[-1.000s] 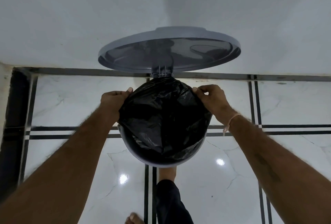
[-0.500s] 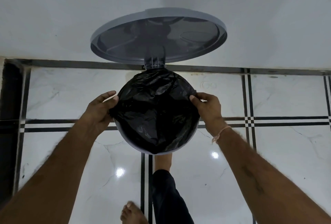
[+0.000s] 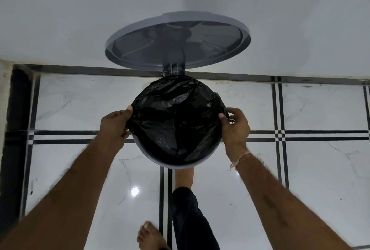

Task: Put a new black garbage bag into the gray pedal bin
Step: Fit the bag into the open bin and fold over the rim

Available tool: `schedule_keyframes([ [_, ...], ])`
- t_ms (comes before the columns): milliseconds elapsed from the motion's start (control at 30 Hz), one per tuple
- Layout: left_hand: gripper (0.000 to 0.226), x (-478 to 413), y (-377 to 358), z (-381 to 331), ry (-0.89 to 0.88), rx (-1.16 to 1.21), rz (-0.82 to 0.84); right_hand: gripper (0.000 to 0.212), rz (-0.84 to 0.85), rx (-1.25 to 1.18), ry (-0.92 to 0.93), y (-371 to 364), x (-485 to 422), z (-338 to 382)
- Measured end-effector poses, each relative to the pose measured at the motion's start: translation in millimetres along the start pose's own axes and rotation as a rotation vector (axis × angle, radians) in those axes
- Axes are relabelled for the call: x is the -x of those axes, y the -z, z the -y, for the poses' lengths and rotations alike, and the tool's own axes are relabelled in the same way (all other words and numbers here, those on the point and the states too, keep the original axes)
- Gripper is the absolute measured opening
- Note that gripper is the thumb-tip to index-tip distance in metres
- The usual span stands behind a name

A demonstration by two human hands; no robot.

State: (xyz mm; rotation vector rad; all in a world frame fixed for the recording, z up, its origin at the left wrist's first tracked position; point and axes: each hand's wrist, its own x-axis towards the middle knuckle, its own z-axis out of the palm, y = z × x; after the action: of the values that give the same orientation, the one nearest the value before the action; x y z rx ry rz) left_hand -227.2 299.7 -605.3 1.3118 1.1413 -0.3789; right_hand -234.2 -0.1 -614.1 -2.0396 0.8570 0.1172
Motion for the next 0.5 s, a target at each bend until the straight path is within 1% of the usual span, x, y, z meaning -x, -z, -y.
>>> schedule_keyframes([
  [67,0.025,-1.6,0.9,3.0,-0.066,-0.044,0.002,0.019,-0.014,0.017,0.058,-0.4,0.3,1.0],
  [133,0.024,-3.0,1.0,4.6,-0.097,-0.063,-0.001,0.014,-0.014,0.071,0.125,-2.2,-2.6,1.6],
  [233,0.021,-2.1,-1.4,6.2,-0.120,-0.044,-0.007,0.009,-0.023,0.092,0.127,-5.7,-4.5,9.7],
  [267,0.020,-1.8,-2.2,7.1,-0.123,-0.038,-0.011,0.017,-0.032,0.090,0.114,-7.1,-4.0,12.8],
  [333,0.019,-1.9,-3.5,8.8,-0.130,-0.037,-0.028,0.041,-0.044,0.082,0.090,-9.2,-4.4,18.7],
  [367,0.019,-2.4,-4.1,9.5,-0.136,-0.041,-0.036,0.048,-0.047,0.080,0.073,-11.3,-6.3,20.5],
  [433,0.021,-2.1,-5.6,11.2,-0.151,-0.048,-0.050,0.052,-0.041,0.122,0.030,-15.1,-10.1,21.8],
  [500,0.021,0.1,-6.4,13.0,-0.161,-0.039,-0.066,0.047,-0.026,0.207,-0.004,-17.1,-13.4,21.2],
])
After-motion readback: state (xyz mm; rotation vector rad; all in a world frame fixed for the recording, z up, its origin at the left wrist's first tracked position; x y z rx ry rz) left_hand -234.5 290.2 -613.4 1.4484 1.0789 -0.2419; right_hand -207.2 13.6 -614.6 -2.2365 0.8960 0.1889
